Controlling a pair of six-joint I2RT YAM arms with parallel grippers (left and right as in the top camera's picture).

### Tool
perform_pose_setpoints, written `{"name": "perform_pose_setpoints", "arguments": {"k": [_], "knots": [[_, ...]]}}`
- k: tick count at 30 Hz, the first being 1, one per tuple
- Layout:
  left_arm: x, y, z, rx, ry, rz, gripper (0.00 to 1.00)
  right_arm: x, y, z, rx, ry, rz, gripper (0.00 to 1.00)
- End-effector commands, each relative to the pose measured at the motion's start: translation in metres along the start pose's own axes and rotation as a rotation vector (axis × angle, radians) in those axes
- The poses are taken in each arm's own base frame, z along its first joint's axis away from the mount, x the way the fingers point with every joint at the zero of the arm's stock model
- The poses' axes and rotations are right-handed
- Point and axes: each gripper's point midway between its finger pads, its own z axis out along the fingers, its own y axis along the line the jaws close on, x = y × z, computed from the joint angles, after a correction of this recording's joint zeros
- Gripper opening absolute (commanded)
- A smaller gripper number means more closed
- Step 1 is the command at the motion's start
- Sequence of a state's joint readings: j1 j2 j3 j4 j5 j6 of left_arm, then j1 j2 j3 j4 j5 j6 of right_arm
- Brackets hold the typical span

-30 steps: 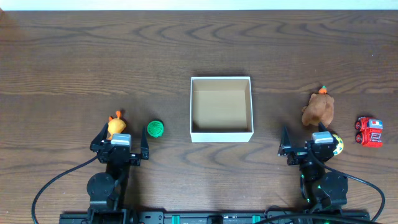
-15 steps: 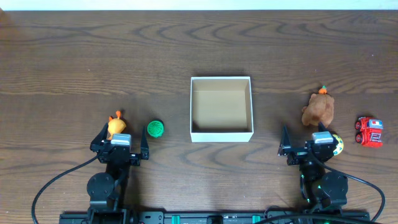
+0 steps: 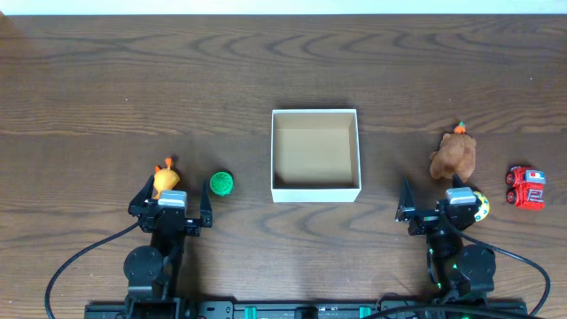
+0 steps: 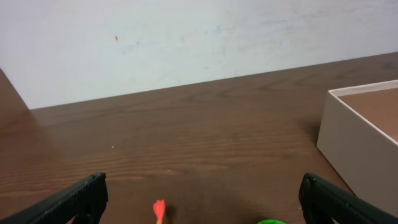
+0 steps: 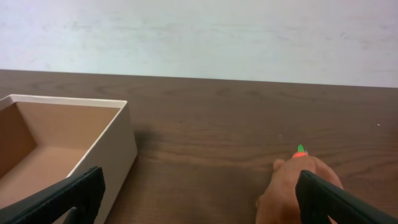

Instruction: Pack container

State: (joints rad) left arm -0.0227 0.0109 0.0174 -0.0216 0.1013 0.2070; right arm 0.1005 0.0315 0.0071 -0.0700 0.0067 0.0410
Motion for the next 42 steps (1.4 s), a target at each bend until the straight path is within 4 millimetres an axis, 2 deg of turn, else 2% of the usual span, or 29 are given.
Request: {"name": "perform_pose_setpoints", "arguments": {"k": [1, 6, 10, 16, 22, 29, 32, 36, 42], "knots": [[0.014, -0.005, 0.0, 0.025, 0.041, 0.0, 0.98, 0.0, 0.0, 0.0, -0.003, 0.0, 0.015, 0.99], [0.014, -0.005, 0.0, 0.024, 0.041, -0.011, 0.98, 0.001, 0.0, 0.0, -0.003, 0.0, 0.014, 0.99], [0.014, -0.005, 0.001, 0.022, 0.045, -0.121, 0.98, 0.0, 0.0, 0.0, -0.003, 0.003, 0.016, 0.99], [0.002, -0.004, 0.0, 0.021, 0.055, -0.219, 0.98, 0.0, -0.002, -0.01, 0.018, 0.126, 0.048, 0.99], [-0.02, -0.001, -0.001, 0.026, 0.116, -0.224, 0.98, -0.023, -0.002, -0.017, 0.027, 0.224, 0.048, 0.99], [-0.033, 0.0, -0.003, 0.023, 0.371, -0.29, 0.98, -0.052, -0.004, -0.016, 0.062, 0.422, 0.081, 0.99], [-0.033, 0.0, -0.006, 0.017, 0.49, -0.322, 0.98, -0.063, -0.016, -0.016, 0.124, 0.542, 0.121, 0.99], [-0.03, -0.001, -0.01, 0.013, 0.618, -0.343, 0.98, -0.078, -0.044, -0.019, 0.249, 0.703, 0.183, 0.99], [-0.018, -0.003, -0.016, 0.01, 0.698, -0.347, 0.98, -0.085, -0.086, -0.021, 0.341, 0.871, 0.298, 0.99]]}}
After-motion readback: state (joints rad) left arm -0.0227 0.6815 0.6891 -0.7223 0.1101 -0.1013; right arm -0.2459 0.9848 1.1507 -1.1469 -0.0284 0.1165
